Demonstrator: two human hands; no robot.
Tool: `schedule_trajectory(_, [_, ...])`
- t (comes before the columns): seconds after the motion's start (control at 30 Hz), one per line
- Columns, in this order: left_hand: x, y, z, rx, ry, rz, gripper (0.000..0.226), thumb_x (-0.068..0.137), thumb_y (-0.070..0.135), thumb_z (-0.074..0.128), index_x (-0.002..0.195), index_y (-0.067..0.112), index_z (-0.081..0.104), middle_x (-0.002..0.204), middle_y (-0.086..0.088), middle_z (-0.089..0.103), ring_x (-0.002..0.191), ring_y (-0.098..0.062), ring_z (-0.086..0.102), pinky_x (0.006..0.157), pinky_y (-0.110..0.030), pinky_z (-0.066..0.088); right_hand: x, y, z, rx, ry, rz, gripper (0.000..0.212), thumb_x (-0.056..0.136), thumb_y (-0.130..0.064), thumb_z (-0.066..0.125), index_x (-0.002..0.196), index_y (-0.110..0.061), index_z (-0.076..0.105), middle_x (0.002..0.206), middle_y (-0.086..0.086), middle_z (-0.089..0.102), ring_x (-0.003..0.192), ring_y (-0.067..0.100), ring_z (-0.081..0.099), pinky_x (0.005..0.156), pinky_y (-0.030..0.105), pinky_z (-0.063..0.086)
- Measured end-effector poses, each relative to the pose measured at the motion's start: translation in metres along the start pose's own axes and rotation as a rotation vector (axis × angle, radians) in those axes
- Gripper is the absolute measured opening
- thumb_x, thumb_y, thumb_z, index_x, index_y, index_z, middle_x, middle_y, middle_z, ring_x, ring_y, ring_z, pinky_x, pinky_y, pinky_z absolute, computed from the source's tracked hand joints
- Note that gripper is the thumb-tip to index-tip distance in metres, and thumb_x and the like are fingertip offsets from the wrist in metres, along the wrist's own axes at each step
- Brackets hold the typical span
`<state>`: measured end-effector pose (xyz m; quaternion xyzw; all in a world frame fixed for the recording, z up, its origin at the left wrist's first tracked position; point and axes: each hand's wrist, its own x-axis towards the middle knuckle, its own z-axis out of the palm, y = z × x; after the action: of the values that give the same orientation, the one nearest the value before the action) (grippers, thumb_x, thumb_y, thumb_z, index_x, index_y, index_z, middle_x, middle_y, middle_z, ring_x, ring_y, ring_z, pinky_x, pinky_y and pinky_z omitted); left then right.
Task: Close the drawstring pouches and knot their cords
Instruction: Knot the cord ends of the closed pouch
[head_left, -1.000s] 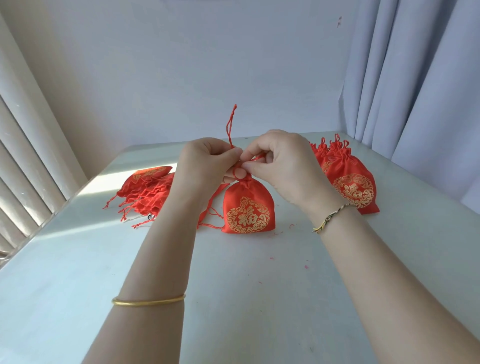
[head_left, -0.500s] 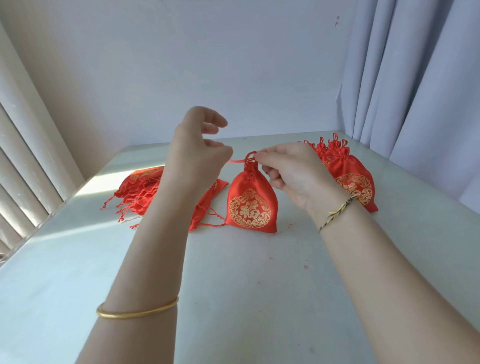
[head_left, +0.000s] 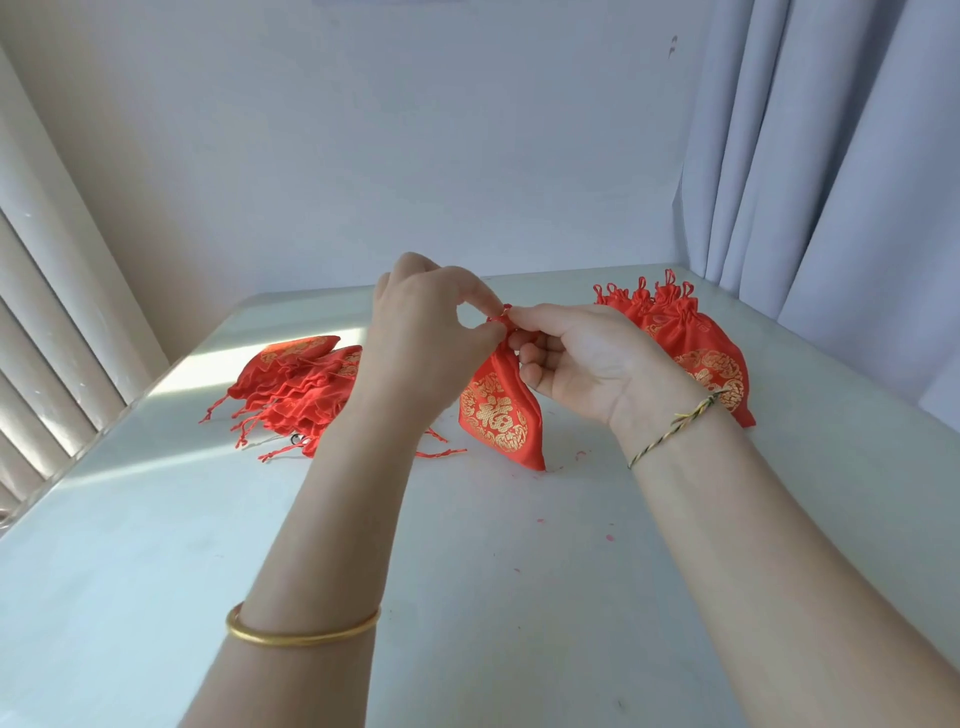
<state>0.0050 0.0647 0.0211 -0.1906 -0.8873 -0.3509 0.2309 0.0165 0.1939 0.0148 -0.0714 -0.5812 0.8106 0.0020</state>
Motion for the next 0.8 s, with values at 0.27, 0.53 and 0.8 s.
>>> schedule_trajectory(0.27, [0.001,-0.002,0.003,-0.02,-0.035,0.004,0.004,0.078,0.024,0.069,0.08,0.023,0.065,0.082,0.005,0.06,0.075,-0.012,0.056,0.063,-0.025,0.043,0.002,0.0,-0.003,-0.053,-0.058,-0.012,0.008,0.084,-0.005,0.062,0.076,-0.006,0.062,0.061,0.004,0.048,0.051,0.009,0.041,0.043,0.016,0.039])
schedule_trajectory(0.53, [0.003,-0.011,-0.003,-0.231,-0.063,-0.172,0.01,0.089,0.016,0.056,0.079,0.015,0.058,0.07,0.004,0.056,0.063,-0.013,0.051,0.066,-0.03,0.045,0.008,0.0,-0.021,-0.431,0.06,-0.276,0.011,0.082,-0.005,0.066,0.073,-0.01,0.064,0.058,0.002,0.047,0.043,0.005,0.04,0.044,0.015,0.04])
schedule_trajectory(0.8, [0.0,-0.01,-0.008,-0.478,-0.371,-0.335,0.023,0.091,0.008,0.055,0.069,0.015,0.054,0.063,0.0,0.049,0.058,-0.011,0.044,0.06,-0.023,0.04,0.021,0.011,-0.027,-0.653,0.239,-0.5,0.024,0.082,-0.005,0.065,0.061,-0.016,0.059,0.047,-0.012,0.046,0.034,-0.005,0.042,0.048,0.016,0.032])
